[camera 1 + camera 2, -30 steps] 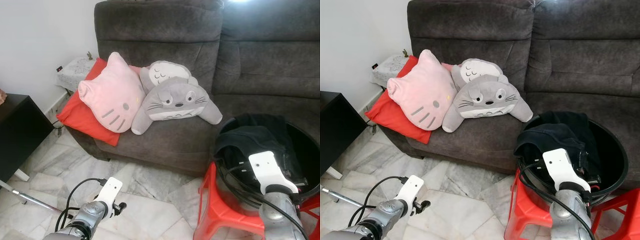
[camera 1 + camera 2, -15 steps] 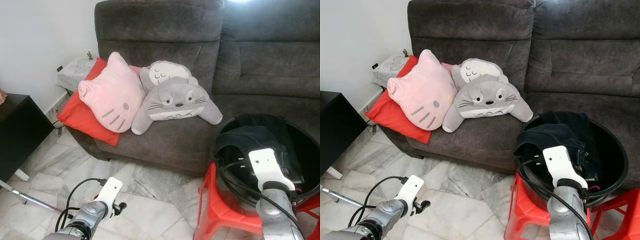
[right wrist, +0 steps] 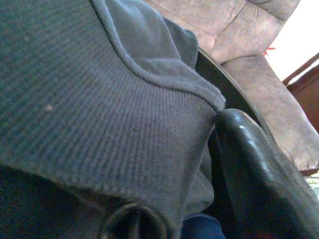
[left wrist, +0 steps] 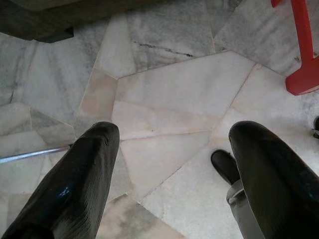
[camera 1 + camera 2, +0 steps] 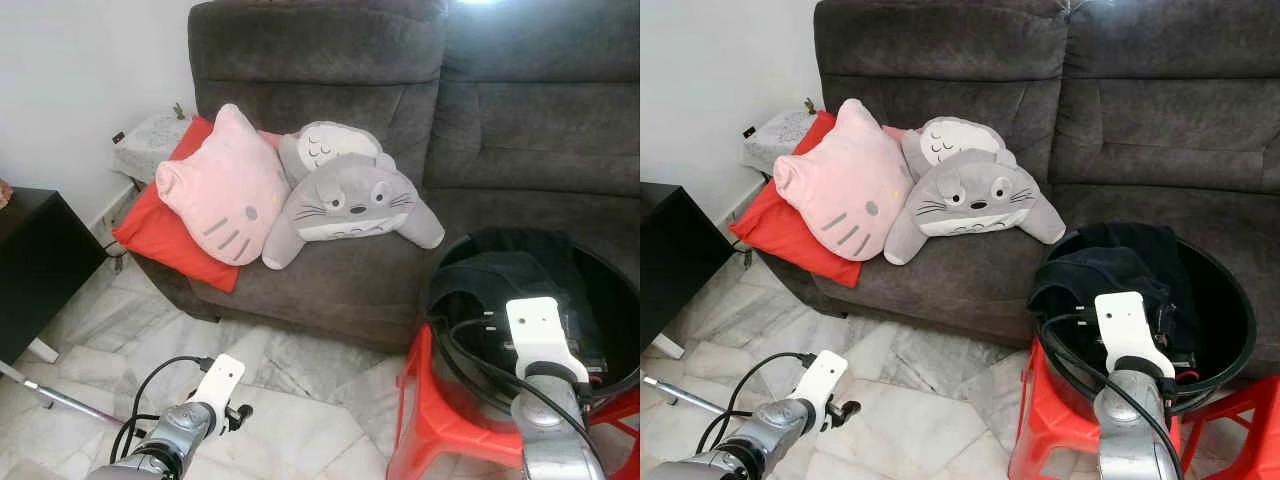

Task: Hang hanger

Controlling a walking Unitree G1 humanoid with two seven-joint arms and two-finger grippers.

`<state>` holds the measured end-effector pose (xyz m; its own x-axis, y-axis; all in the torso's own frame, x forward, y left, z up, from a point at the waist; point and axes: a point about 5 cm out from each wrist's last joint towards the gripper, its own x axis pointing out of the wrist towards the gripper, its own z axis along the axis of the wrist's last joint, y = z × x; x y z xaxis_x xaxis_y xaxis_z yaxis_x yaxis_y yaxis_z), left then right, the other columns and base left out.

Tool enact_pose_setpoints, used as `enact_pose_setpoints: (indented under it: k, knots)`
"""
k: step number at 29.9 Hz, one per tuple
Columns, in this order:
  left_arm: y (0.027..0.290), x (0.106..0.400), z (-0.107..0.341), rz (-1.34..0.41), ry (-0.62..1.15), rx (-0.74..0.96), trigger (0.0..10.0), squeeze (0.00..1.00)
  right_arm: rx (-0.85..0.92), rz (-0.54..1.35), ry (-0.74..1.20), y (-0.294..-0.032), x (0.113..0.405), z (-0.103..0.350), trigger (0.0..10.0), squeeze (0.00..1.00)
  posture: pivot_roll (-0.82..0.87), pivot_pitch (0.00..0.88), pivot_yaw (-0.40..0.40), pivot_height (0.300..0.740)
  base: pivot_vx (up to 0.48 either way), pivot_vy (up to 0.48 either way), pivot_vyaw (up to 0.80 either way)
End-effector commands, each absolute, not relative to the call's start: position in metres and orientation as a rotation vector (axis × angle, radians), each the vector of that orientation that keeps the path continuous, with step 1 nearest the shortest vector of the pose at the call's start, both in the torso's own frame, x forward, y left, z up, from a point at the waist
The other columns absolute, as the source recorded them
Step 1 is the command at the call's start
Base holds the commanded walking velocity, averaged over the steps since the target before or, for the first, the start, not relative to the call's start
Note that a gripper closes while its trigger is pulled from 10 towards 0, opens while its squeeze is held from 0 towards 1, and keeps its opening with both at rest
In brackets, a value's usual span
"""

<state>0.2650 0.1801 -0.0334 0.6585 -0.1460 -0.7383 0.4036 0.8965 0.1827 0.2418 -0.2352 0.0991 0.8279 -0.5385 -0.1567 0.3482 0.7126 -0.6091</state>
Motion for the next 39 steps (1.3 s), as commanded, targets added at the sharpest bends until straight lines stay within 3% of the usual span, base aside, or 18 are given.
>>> enact_pose_setpoints:
  k: [1,26,39]
  knots:
    - [0.184,0.264,-0.034,-0.311,0.798,0.361,10.0,0.0,-0.581,-0.476,0.331,-0.231,0.245,0.099,0.0,0.0,-0.27,0.0,0.123,0.74,0.0,0.0,0.0]
    - [0.184,0.264,-0.034,-0.309,0.797,0.359,10.0,0.0,-0.599,-0.452,0.269,-0.228,0.251,0.108,0.0,0.0,-0.27,0.0,0.123,0.74,0.0,0.0,0.0]
    - [0.184,0.264,-0.034,-0.31,0.798,0.361,10.0,0.0,-0.644,-0.343,-0.099,-0.199,0.27,0.174,0.0,0.0,-0.27,0.0,0.123,0.74,0.0,0.0,0.0]
